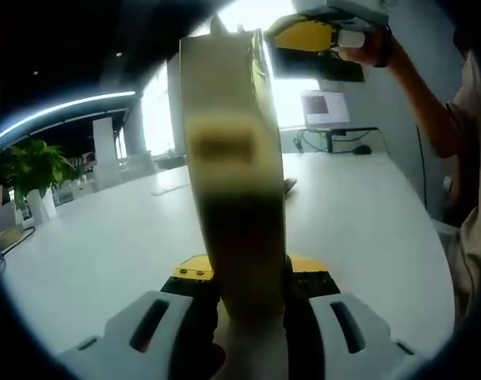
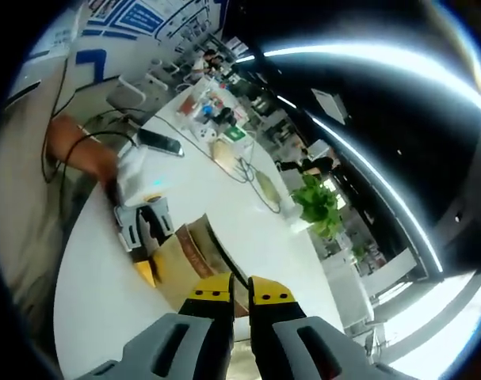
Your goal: Extract single mask from mask box in order stack masks on table
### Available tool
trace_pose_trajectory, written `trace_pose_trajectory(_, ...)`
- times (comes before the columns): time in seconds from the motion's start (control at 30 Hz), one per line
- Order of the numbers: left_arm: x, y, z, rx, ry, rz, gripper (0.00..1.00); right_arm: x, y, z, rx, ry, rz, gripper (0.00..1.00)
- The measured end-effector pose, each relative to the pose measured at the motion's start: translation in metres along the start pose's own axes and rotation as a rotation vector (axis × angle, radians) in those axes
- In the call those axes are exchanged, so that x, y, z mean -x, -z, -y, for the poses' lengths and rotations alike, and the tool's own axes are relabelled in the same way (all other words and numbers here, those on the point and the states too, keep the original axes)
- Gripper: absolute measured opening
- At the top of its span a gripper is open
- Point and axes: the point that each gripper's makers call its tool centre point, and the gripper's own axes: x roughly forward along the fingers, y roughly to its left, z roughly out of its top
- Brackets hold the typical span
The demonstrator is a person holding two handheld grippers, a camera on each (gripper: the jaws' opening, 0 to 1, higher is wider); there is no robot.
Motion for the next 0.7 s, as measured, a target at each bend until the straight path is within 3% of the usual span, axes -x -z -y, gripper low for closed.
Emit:
trace_pose_trajectory(0.3,0.0,0.0,0.0,0.001,0.001,0.0,0.22,-0.01,0.002,0.0,0.021,-0.049,-0.015,0.03)
trace_pose_trajectory(0.53,0.0,0.0,0.0,0.0,0.001,0.0,0.22,-0.02,0.004,-0.012,0.08,-0.118,-0.038,0.03)
trace_pose_trajectory(0.7,0.0,0.0,0.0,-0.001,0.001,-0.001,0.22,-0.024,0.007,-0.014,0.101,-0.121,-0.06,0.03)
